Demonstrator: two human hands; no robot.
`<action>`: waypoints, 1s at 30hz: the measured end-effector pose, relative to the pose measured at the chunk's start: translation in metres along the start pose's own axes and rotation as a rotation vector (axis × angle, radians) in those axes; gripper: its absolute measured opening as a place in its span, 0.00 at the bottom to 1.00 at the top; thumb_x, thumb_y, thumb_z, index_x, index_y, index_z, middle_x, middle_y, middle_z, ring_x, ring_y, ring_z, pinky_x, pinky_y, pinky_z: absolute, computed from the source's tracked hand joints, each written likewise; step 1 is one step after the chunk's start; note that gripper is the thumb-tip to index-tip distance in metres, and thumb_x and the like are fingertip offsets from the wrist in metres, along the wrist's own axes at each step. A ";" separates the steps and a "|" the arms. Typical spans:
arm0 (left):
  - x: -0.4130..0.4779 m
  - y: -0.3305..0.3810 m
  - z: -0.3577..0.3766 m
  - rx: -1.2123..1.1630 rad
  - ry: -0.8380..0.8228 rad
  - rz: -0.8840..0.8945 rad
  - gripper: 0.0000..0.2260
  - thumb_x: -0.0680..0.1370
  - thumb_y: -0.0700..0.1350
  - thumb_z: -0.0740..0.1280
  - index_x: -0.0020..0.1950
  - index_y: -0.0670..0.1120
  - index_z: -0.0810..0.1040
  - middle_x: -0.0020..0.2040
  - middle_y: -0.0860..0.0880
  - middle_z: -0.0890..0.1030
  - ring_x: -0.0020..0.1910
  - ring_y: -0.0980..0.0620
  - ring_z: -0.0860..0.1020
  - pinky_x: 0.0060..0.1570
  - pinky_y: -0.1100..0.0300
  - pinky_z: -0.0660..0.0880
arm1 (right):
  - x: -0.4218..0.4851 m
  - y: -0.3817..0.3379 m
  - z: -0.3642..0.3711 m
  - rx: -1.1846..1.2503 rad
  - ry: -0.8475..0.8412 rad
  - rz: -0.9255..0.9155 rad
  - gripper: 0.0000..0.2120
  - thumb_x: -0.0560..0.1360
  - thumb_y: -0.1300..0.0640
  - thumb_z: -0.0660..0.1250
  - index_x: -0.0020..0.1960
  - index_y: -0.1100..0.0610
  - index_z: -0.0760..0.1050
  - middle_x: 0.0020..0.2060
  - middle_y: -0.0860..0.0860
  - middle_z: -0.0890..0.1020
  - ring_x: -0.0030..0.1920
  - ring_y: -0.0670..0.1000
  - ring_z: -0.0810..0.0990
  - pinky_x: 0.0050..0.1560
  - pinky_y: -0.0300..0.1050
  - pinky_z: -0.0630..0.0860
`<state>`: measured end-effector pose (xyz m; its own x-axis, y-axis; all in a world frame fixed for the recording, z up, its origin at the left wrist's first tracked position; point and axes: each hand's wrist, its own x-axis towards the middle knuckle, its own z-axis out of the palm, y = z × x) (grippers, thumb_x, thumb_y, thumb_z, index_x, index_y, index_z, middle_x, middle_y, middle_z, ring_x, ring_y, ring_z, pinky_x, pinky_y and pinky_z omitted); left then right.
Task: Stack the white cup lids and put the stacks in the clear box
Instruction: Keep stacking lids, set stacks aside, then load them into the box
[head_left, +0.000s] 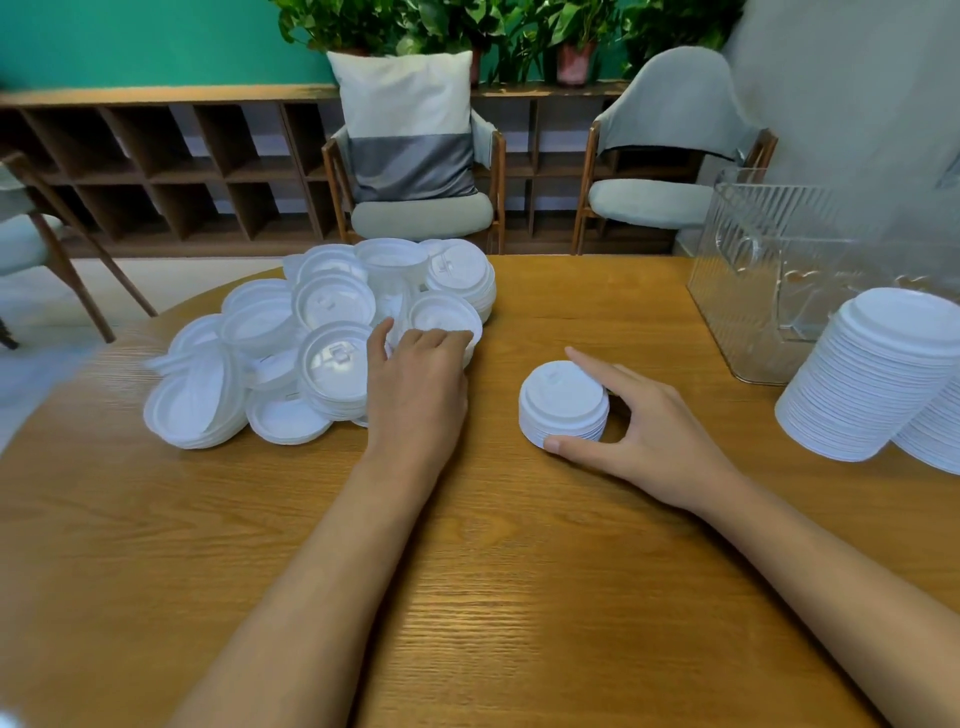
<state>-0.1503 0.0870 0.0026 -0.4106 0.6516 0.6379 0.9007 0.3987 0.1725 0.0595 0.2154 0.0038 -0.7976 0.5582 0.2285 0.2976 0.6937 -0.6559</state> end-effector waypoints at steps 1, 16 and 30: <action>0.001 -0.001 -0.001 0.004 -0.026 -0.023 0.14 0.74 0.31 0.71 0.56 0.43 0.86 0.43 0.45 0.86 0.49 0.40 0.82 0.70 0.39 0.65 | 0.002 0.001 0.002 0.004 0.004 0.002 0.47 0.67 0.37 0.80 0.81 0.43 0.65 0.67 0.34 0.73 0.62 0.20 0.63 0.60 0.17 0.57; 0.002 0.009 0.000 -0.078 -0.090 0.129 0.11 0.74 0.35 0.76 0.55 0.44 0.87 0.45 0.47 0.87 0.47 0.42 0.84 0.69 0.37 0.68 | -0.003 0.012 -0.011 -0.046 0.009 0.041 0.46 0.68 0.39 0.80 0.81 0.43 0.64 0.62 0.33 0.71 0.57 0.14 0.58 0.56 0.14 0.54; 0.007 0.004 0.001 -0.124 -0.065 0.063 0.16 0.70 0.26 0.74 0.53 0.43 0.86 0.43 0.49 0.85 0.47 0.43 0.82 0.68 0.45 0.67 | -0.002 0.011 -0.010 -0.015 -0.005 0.024 0.47 0.68 0.37 0.80 0.81 0.42 0.63 0.65 0.37 0.74 0.67 0.36 0.69 0.63 0.29 0.63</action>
<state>-0.1491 0.0937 0.0069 -0.3575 0.7146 0.6012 0.9339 0.2755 0.2279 0.0698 0.2265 0.0028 -0.7931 0.5721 0.2090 0.3240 0.6869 -0.6505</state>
